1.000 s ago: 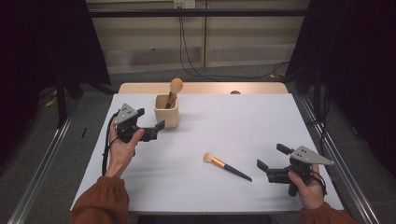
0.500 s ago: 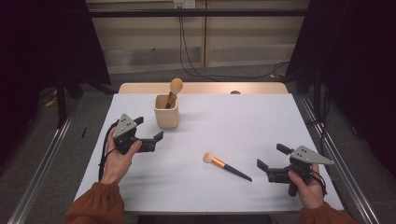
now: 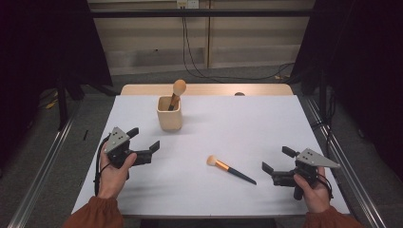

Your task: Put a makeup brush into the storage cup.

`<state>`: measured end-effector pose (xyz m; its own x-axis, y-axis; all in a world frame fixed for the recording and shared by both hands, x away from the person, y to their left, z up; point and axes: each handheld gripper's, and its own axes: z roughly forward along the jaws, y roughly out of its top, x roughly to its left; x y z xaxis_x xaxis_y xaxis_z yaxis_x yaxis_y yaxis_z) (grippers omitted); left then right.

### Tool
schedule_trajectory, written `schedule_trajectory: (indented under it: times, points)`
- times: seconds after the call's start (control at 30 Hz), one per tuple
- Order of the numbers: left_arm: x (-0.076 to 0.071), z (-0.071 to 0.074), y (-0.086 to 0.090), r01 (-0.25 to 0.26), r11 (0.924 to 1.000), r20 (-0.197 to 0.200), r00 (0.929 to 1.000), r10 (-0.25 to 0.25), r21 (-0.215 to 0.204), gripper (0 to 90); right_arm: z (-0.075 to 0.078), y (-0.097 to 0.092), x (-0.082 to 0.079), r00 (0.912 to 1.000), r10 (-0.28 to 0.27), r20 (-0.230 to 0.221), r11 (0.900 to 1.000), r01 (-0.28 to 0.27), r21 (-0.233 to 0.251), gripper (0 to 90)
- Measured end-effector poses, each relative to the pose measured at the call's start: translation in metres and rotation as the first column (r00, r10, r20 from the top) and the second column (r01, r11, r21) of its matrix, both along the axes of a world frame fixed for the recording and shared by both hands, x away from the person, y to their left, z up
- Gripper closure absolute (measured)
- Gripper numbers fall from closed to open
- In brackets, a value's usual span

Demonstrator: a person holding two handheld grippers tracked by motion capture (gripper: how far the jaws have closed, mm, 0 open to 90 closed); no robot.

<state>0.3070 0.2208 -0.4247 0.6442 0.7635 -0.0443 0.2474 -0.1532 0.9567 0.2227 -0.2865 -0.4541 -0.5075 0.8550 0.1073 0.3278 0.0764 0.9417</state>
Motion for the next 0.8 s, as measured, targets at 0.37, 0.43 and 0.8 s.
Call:
schedule_trajectory:
  times: [0.37, 0.43, 0.8]
  points:
    - [-0.028, -0.007, 0.004, -0.005, 0.9999, 0.0, 1.0, 0.005, 0.012, 6.0, 0.0, 0.0, -0.001, 1.0, -0.003, 0.0, 1.0, 0.003, -0.005, 0.0]
    - [-0.033, -0.01, 0.006, -0.002, 0.9997, 0.0, 1.0, 0.002, 0.023, 5.9, 0.0, -0.001, -0.001, 1.0, -0.01, 0.001, 1.0, 0.01, -0.002, 0.0]
    - [-0.053, -0.016, 0.023, -0.032, 0.9995, -0.007, 0.9995, 0.032, -0.001, 4.7, 0.0, -0.001, -0.003, 0.9996, -0.03, 0.0, 0.9995, 0.03, -0.007, 0.0]
